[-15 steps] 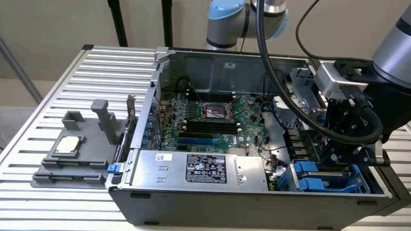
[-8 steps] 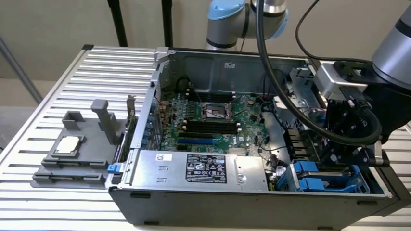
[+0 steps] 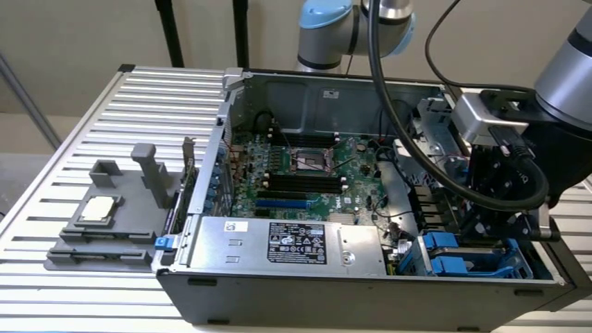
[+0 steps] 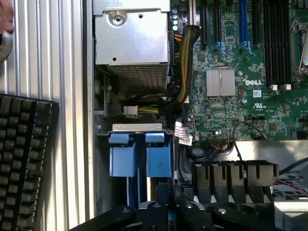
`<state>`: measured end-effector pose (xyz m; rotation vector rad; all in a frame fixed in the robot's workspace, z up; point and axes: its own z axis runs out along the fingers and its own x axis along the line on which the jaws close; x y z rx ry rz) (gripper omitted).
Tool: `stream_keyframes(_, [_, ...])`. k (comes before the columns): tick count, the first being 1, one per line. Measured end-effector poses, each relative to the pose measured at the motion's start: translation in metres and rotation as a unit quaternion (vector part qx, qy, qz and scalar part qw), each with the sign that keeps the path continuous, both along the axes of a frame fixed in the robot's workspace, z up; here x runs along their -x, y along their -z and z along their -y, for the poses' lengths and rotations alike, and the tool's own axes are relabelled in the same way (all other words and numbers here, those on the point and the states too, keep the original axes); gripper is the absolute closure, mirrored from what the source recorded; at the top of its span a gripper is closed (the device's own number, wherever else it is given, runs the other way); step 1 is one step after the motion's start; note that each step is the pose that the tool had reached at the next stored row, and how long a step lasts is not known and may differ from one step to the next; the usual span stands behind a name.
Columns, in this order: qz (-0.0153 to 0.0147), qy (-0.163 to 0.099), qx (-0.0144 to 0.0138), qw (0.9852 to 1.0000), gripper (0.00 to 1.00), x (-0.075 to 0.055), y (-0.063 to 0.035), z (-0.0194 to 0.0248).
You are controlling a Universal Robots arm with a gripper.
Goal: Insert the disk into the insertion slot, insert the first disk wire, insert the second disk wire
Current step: 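Insert the second disk wire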
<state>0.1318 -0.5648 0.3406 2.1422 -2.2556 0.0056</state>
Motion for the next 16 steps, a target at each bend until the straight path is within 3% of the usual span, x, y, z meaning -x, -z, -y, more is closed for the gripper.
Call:
stream_keyframes(13, [0.0,-0.003,0.0002,1.0,0.84,0.0,0.0044,0.0003])
stream_keyframes(15, [0.0001,-0.003,-0.0004,1.0,0.82,0.0,0.005,0.0003])
stream_keyframes(16, [0.0,-0.003,-0.0003,1.0,0.76,0.0,0.0048,0.0003])
